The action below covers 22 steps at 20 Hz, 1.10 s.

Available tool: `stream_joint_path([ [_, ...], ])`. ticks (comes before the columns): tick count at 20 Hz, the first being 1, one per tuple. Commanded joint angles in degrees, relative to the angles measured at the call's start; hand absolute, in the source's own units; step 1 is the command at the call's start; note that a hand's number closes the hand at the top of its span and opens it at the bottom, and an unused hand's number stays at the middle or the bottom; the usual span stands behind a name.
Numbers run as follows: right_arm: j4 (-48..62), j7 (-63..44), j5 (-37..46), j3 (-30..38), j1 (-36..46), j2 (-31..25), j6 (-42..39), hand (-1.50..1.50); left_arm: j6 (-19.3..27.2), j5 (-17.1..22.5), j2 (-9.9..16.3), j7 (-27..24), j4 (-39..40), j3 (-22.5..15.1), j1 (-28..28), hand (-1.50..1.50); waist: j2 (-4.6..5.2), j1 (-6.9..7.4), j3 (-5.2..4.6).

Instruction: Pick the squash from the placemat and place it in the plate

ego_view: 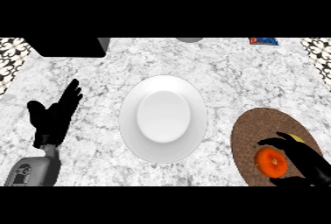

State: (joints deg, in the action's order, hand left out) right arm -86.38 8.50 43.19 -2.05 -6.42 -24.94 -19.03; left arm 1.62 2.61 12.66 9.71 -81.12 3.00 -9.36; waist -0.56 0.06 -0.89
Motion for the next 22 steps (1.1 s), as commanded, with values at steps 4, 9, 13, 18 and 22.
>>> stream_joint_path([
  [4, 4.5, 6.3, 1.5, -2.0, 0.1, 1.1, 1.1, 1.50, -0.5, 0.1, 0.0, 2.2, -0.2, 0.8, -1.0, 0.00, 0.58, -0.06, 0.92],
  [9, 1.3, 2.2, 2.4, -3.1, 0.0, 5.5, 1.7, 1.50, -0.7, -1.5, -0.6, -4.4, 3.3, 1.3, 0.4, 0.00, 0.57, -0.15, 0.88],
  [13, -11.5, -6.5, 9.0, -8.9, -5.6, 13.0, 9.2, 1.50, -1.4, -0.3, 0.1, -1.3, 0.9, 1.8, 0.7, 0.00, 0.36, -0.69, 0.80],
  [18, -5.9, -18.1, 15.6, -24.8, 7.8, 24.5, 11.1, 1.50, -2.2, -1.2, -1.3, 0.2, 0.5, -1.5, -1.9, 0.00, 1.10, 5.63, 0.61],
  [22, -7.0, -29.0, 19.6, -31.8, 13.4, 24.8, 19.0, 1.50, -2.7, -0.9, -1.4, 0.7, 0.9, -1.7, -2.5, 0.00, 0.33, 5.54, 0.67],
])
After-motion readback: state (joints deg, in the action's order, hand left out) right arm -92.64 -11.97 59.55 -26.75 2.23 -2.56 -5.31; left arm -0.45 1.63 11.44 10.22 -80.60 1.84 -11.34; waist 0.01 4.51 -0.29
